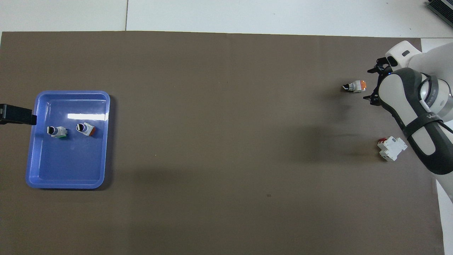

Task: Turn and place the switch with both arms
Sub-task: 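Lower the right gripper onto the orange-topped switch and close it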

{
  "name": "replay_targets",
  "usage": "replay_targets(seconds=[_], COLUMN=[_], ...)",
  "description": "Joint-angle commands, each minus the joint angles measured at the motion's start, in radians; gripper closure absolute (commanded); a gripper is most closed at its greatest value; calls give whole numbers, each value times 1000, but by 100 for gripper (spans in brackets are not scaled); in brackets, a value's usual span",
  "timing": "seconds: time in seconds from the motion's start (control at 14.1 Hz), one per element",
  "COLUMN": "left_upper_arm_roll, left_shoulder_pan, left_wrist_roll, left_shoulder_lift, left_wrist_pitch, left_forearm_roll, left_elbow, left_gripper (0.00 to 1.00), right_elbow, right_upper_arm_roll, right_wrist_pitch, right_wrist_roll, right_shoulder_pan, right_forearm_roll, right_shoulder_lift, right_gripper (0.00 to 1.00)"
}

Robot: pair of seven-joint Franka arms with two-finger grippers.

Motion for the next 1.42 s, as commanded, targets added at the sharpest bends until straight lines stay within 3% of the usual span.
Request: replay_targets(seconds=[0.0, 0.57, 0.92, 1.35], left_upper_arm_roll=[-3, -3, -3, -1], left_shoulder_pan=[6, 7, 7, 9], left_wrist_roll=[2, 2, 4, 7], left_shoulder_lift=[-21, -21, -21, -21], left_wrist_pitch=[-1, 4, 4, 5], left_forearm_roll=[2, 2, 2, 2], left_elbow=[-17, -17, -17, -17], left_gripper=[0, 0, 0, 0], right_elbow=[40, 40, 36, 20], right_upper_arm_roll=[10, 14, 13, 13], right_wrist_pitch=[3, 43, 81, 91], right_wrist_roll=[-98, -118, -124, -127], right_shoulder_pan=[-12, -12, -1, -3], right_forearm_roll=[16, 7, 12, 12], right_shoulder_lift=[39, 76, 76, 74], right_gripper=[0, 0, 17, 28])
